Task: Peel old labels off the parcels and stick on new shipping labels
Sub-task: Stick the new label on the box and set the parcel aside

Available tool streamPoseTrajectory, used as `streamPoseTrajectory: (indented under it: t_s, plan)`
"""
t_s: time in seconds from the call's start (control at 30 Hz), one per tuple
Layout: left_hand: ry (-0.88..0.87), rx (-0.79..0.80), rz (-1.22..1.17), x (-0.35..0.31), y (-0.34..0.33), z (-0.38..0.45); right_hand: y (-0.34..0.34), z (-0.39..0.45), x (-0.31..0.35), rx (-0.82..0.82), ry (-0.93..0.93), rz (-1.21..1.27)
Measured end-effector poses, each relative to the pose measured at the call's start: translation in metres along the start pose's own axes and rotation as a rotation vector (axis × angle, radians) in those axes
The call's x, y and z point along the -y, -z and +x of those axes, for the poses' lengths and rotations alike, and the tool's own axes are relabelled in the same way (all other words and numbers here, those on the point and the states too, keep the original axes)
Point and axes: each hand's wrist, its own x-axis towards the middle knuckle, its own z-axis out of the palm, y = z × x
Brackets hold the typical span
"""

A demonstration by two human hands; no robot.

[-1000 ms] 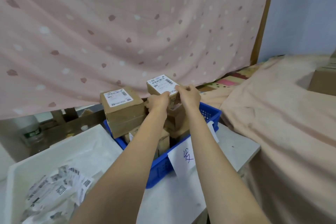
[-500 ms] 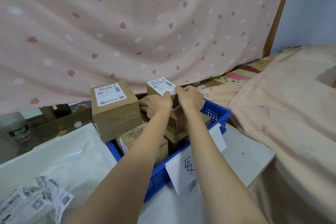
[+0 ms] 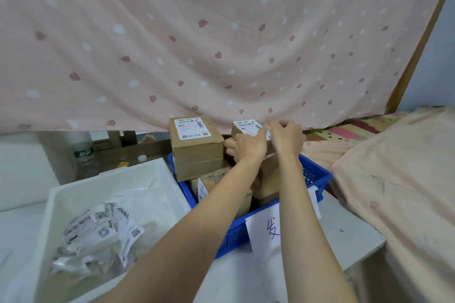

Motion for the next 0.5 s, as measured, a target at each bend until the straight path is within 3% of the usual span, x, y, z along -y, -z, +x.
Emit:
streamPoseTrajectory:
  t_s: [0.13, 0.27, 0.5]
  plan:
    - [-0.117, -0.004, -0.105, -0.011, 0.055, -0.028, -0.001, -0.041, 0.050, 0.065, 0.102, 0.132]
    - [-0.248, -0.171, -0.096, -0.006, 0.152, -0.049, -0.023, -0.113, 0.101, 0.212, 0.183, 0.281]
    - [-0.124, -0.436, -0.073, 0.082, 0.352, -0.072, -0.110, -0.263, 0.149, 0.598, 0.179, 0.396]
